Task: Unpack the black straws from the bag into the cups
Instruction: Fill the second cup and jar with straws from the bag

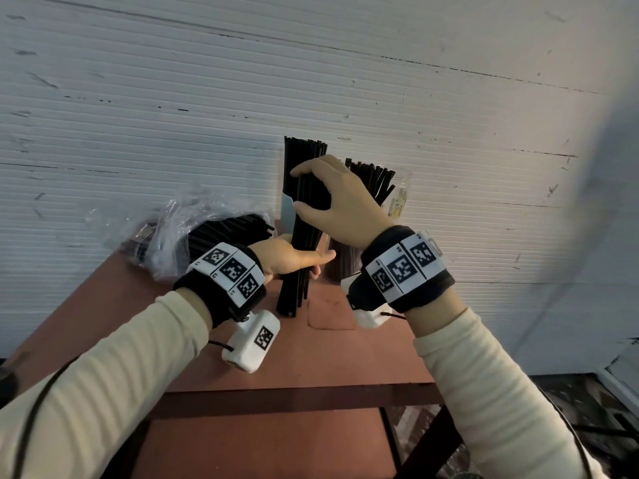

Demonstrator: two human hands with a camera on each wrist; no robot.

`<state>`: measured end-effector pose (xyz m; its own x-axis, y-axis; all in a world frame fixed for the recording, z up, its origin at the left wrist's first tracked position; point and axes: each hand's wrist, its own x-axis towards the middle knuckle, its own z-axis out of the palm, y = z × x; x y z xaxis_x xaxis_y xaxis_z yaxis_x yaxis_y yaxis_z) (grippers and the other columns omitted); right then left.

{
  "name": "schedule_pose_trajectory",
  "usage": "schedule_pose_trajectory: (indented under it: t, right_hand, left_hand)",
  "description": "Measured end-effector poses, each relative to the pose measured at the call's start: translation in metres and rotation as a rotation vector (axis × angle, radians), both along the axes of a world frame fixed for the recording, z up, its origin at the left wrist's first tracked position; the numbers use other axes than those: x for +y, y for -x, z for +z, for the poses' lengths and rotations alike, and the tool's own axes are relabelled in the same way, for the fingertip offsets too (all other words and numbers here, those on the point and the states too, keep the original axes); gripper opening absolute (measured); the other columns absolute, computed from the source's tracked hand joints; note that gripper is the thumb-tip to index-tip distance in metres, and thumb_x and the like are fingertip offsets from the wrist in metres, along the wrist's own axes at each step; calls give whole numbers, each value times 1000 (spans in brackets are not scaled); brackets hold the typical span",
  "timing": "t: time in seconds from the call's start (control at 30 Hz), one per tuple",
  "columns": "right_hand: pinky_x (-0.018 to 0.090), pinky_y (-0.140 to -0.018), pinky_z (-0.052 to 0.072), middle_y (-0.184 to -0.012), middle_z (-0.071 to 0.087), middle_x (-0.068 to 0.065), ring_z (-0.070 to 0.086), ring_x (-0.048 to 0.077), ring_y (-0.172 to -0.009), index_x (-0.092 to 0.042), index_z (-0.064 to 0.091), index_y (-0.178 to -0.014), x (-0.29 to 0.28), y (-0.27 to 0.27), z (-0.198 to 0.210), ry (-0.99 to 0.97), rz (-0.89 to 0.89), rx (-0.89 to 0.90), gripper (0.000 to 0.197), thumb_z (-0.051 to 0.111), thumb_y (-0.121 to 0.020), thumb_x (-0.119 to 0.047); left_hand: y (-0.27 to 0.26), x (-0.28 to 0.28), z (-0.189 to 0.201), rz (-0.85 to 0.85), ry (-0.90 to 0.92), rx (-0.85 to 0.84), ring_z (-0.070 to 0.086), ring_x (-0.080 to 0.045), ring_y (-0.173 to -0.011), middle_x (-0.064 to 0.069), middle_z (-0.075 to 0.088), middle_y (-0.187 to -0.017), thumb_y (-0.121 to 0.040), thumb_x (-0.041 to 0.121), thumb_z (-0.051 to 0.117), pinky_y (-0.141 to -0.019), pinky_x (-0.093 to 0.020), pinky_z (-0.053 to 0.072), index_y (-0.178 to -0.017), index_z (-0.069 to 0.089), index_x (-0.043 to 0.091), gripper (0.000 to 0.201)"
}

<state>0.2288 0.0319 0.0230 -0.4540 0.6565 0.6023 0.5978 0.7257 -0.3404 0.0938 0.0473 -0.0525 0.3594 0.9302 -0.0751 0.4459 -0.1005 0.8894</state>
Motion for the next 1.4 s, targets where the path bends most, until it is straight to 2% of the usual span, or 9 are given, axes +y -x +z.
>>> schedule_pose_trajectory:
  t: [0.2, 0.37, 0.5, 0.63, 0.8, 1.0, 1.07, 1.17, 1.4]
  right_hand:
    - [9, -87, 43, -137, 31, 2, 44, 10, -119, -19, 23, -146, -22, -19, 9, -13, -110, 223, 94, 79, -74, -44]
    - [22, -72, 49, -95, 63, 2, 62, 10, -88, -11, 63, -102, -25, -31, 8, 313, 99, 170, 48, 79, -73, -45]
    - [28, -75, 55, -91, 69, 15, 67, 21, -86, -1, 66, -92, -25, -33, -3, 398, 177, 169, 22, 75, -83, -18]
    - [26, -60, 52, -77, 62, 20, 63, 22, -68, 9, 60, -87, -23, -42, 11, 322, 108, 240, 20, 70, -85, -8]
    - [11, -44, 35, -58, 54, -9, 49, -1, -46, -5, 60, -79, -15, -70, 55, 230, 9, 553, 10, 69, -83, -7]
    - [29, -46, 23, -74, 44, 14, 35, 21, -57, -11, 53, -72, 15, -92, 85, 198, -80, 713, 17, 69, -78, -16]
    - [29, -46, 23, -76, 43, 13, 34, 21, -56, -8, 53, -78, 24, -94, 87, 215, -104, 706, 19, 70, -77, -18]
    - [26, -44, 24, -70, 41, 11, 33, 16, -51, -9, 53, -78, 37, -96, 85, 232, -148, 685, 19, 70, -76, -18]
    - [25, -44, 28, -65, 40, 8, 35, 16, -51, -12, 49, -73, 52, -94, 82, 248, -239, 494, 21, 68, -79, -18]
  left_hand:
    - [1, -14, 23, -80, -118, -119, 68, -23, -87, 2, 57, -68, -87, 49, 58, -104, -45, 43, -68, 53, 16, 39]
    - [-5, -34, 45, -348, -150, -13, 68, -15, -74, -1, 64, -69, -91, 32, 65, -82, -36, 55, -64, 61, 22, 29]
    - [-15, -40, 43, -460, -118, -36, 64, -13, -68, -1, 61, -64, -91, 17, 64, -72, -24, 52, -58, 63, 27, 35]
    - [-26, -36, 42, -339, -135, -169, 64, -11, -73, 1, 65, -74, -83, 18, 73, -70, -21, 51, -87, 62, 12, 13]
    - [-44, -18, 39, 111, -414, -261, 55, -2, -98, 6, 50, -110, -65, 31, 88, -77, -15, 43, -117, 34, 35, 76]
    - [-60, 25, 35, 208, -379, -252, 38, -15, -130, -6, 33, -141, -54, 33, 93, -108, -31, 33, -148, 0, 28, 132]
    - [-63, 34, 38, 158, -329, -227, 40, -12, -128, 0, 37, -142, -60, 24, 91, -104, -25, 34, -150, -5, 23, 131]
    - [-63, 40, 39, 119, -288, -173, 53, -8, -112, 13, 52, -115, -66, 17, 87, -84, -15, 38, -148, 17, 18, 108]
    - [-55, 44, 36, 126, -302, -125, 54, -7, -105, 10, 57, -116, -65, 23, 88, -86, -19, 36, -137, 42, 21, 86]
